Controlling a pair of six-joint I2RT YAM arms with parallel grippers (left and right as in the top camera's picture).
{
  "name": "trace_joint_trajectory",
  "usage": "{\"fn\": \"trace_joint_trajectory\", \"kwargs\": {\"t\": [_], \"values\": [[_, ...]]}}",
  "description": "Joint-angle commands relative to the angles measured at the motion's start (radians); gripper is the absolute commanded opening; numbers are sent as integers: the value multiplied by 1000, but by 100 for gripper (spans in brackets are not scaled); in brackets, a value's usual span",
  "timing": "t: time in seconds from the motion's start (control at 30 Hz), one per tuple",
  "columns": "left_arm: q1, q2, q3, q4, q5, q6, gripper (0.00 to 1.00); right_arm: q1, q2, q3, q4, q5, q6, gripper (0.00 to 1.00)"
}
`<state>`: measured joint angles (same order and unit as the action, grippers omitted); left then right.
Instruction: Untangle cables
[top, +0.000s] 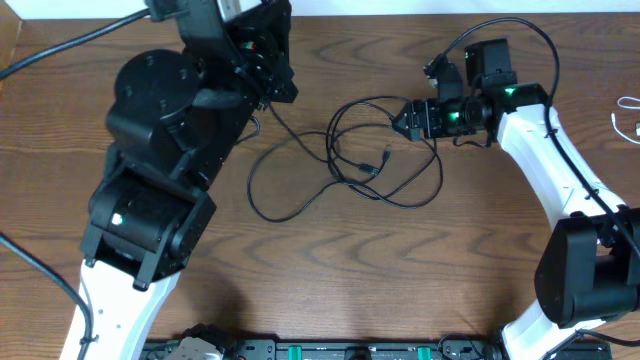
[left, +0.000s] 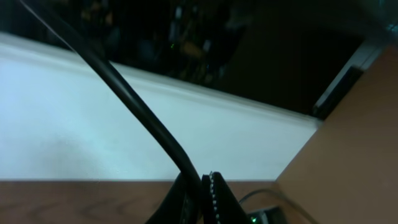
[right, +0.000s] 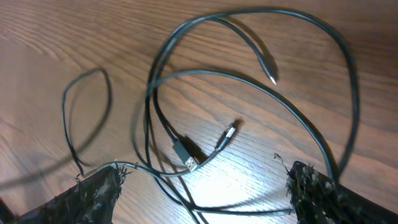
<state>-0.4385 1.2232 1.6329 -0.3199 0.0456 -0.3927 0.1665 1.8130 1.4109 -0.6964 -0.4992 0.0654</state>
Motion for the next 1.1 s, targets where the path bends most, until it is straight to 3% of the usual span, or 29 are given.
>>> {"fn": "trace_joint_trajectory", "kwargs": {"t": [0.0,0.33,0.6,0.83,0.97,1.07], "values": [[5,-27,7,51,-13,-24,8,15,7,-7,8,-8,-15,86],[5,-58,8,243,-59,-24,8,19,7,-7,4,-28,-15,86],[5,-133,8,277,-375,74,8,67,7,-7,-23,-46,-45,84],[5,-177,8,166,-562,223,8,154,7,-8,-80,-37,-227,85],[5,-182,8,35,-682,299,8,196,7,-8,-109,-23,-314,85],[6,-180,8,-104,-694,344,8,223,7,-8,-117,-23,-366,84]]}}
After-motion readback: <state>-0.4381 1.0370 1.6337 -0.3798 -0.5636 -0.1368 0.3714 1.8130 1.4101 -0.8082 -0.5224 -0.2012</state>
